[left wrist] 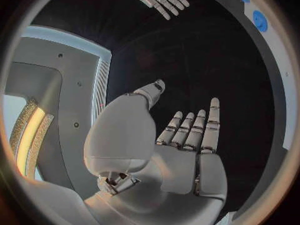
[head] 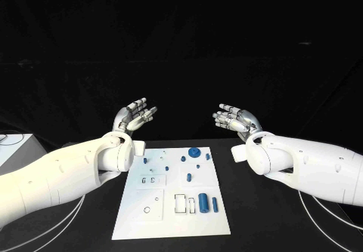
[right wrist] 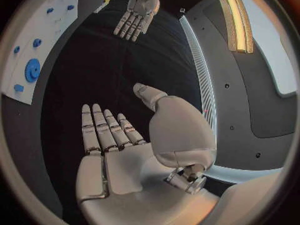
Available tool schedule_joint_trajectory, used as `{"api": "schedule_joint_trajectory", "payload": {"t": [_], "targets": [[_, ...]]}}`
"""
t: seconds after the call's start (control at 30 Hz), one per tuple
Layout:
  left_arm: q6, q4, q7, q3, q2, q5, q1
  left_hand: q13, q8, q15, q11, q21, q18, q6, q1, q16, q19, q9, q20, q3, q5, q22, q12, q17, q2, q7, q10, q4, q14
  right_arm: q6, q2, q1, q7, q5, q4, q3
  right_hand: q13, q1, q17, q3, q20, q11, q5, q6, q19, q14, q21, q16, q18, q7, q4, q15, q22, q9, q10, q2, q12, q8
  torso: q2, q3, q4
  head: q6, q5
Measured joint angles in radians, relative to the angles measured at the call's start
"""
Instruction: Assemble the parts on the task board
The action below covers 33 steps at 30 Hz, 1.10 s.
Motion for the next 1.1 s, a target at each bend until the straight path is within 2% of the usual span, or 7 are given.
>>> {"api": "schedule_joint_trajectory", "payload": {"t": [0.23, 0.37, 0.43, 0.53, 0.7, 0.93, 1.1], "targets": [[0.044, 0.0, 0.001, -0.001, -0.003, -0.02, 0.001, 0.007, 0.01, -0.012, 0.024, 0.01, 0.017, 0.051, 0.033, 0.025, 0.037, 0.007, 0.003, 0.006, 0.004, 0.005, 0.008, 0.013, 0.01, 0.004, 0.072, 0.001, 0.11, 0.096, 0.003, 0.026, -0.046, -0.066, -0.027, -0.016, 0.011, 0.086, 0.022, 0.024, 0.003, -0.012, -0.013, 0.149, 0.155, 0.181, 0.043, 0.037, 0.023, 0.01, -0.047, -0.021, 0.016, 0.026, 0.187, -0.012, 0.024, 0.038, 0.0, -0.0001, -0.0001, -0.001, 0.0], [0.079, 0.039, 0.001, -0.001, -0.05, -0.027, 0.002, 0.018, 0.038, -0.03, 0.031, 0.032, 0.04, 0.154, 0.038, 0.076, 0.111, 0.023, 0.003, 0.006, 0.004, 0.013, 0.029, 0.041, 0.016, 0.01, 0.233, 0.001, 0.316, 0.089, -0.016, 0.032, -0.047, -0.274, -0.059, -0.016, 0.016, 0.125, 0.035, 0.038, -0.006, -0.03, -0.022, 0.288, 0.267, 0.288, 0.083, 0.061, 0.039, 0.028, -0.072, -0.045, 0.026, 0.049, 0.328, -0.021, 0.034, 0.072, 0.005, -0.0009, 0.0049, -0.031, 0.005], [0.093, 0.053, 0.0, -0.001, -0.062, -0.03, 0.002, 0.026, 0.063, -0.048, 0.022, 0.052, 0.063, 0.25, 0.038, 0.101, 0.159, 0.037, 0.001, 0.017, 0.004, 0.018, 0.054, 0.054, 0.016, 0.021, 0.391, 0.001, 0.384, 0.083, -0.018, 0.036, -0.05, -0.372, -0.062, -0.016, 0.017, 0.138, 0.041, 0.044, -0.015, -0.042, -0.027, 0.349, 0.316, 0.336, 0.101, 0.072, 0.054, 0.038, -0.08, -0.059, 0.03, 0.058, 0.391, -0.028, 0.034, 0.087, 0.009, -0.0012, 0.0072, -0.037, 0.005], [0.114, 0.082, -0.002, -0.001, -0.075, -0.037, 0.002, 0.029, 0.108, -0.082, -0.003, 0.093, 0.078, 0.404, 0.038, 0.153, 0.243, 0.059, -0.02, 0.038, 0.004, 0.03, 0.085, 0.091, 0.016, 0.044, 0.508, -0.003, 0.496, 0.081, -0.014, 0.04, -0.056, -0.486, -0.058, -0.015, 0.018, 0.154, 0.047, 0.05, -0.03, -0.057, -0.033, 0.421, 0.377, 0.399, 0.128, 0.087, 0.055, 0.05, -0.087, -0.078, 0.035, 0.068, 0.468, -0.034, 0.034, 0.105, 0.016, -0.0019, 0.0117, -0.041, 0.004], [0.15, 0.124, -0.007, -0.001, -0.11, -0.049, 0.002, 0.034, 0.151, -0.131, -0.046, 0.161, 0.078, 0.51, 0.038, 0.224, 0.349, 0.074, -0.071, 0.087, 0.004, 0.056, 0.108, 0.17, 0.006, 0.07, 0.649, -0.008, 0.627, 0.083, -0.002, 0.047, -0.08, -0.687, -0.06, -0.015, 0.018, 0.17, 0.059, 0.044, -0.061, -0.082, -0.037, 0.507, 0.46, 0.497, 0.179, 0.112, 0.054, 0.072, -0.099, -0.11, 0.052, 0.078, 0.572, -0.039, 0.034, 0.124, 0.031, -0.0051, 0.02, -0.044, -0.004], [0.208, 0.214, -0.018, -0.001, -0.173, -0.066, 0.002, 0.034, 0.171, -0.189, -0.089, 0.302, 0.078, 0.559, 0.034, 0.357, 0.464, 0.103, -0.138, 0.114, 0.004, 0.134, 0.088, 0.327, -0.005, 0.048, 0.761, -0.023, 0.782, 0.093, 0.026, 0.048, -0.134, -0.935, -0.081, -0.015, 0.019, 0.187, 0.111, 0.009, -0.13, -0.124, -0.041, 0.597, 0.579, 0.682, 0.333, 0.185, 0.055, 0.049, -0.113, -0.172, 0.133, 0.084, 0.689, -0.046, 0.034, 0.14, 0.056, -0.0115, 0.0343, -0.045, -0.018], [0.244, 0.285, -0.024, -0.001, -0.221, -0.077, 0.002, 0.037, 0.16, -0.203, -0.093, 0.471, 0.078, 0.563, 0.018, 0.571, 0.447, 0.121, -0.16, 0.128, 0.004, 0.251, 0.053, 0.512, -0.02, 0.045, 0.783, -0.04, 0.769, 0.114, 0.049, 0.049, -0.187, -1.088, -0.102, -0.015, 0.019, 0.192, 0.197, 0.007, -0.168, -0.149, -0.04, 0.633, 0.624, 0.794, 0.487, 0.279, 0.055, 0.031, -0.115, -0.209, 0.228, 0.084, 0.727, -0.051, 0.029, 0.133, 0.072, -0.0179, 0.0482, -0.046, -0.028]]}}
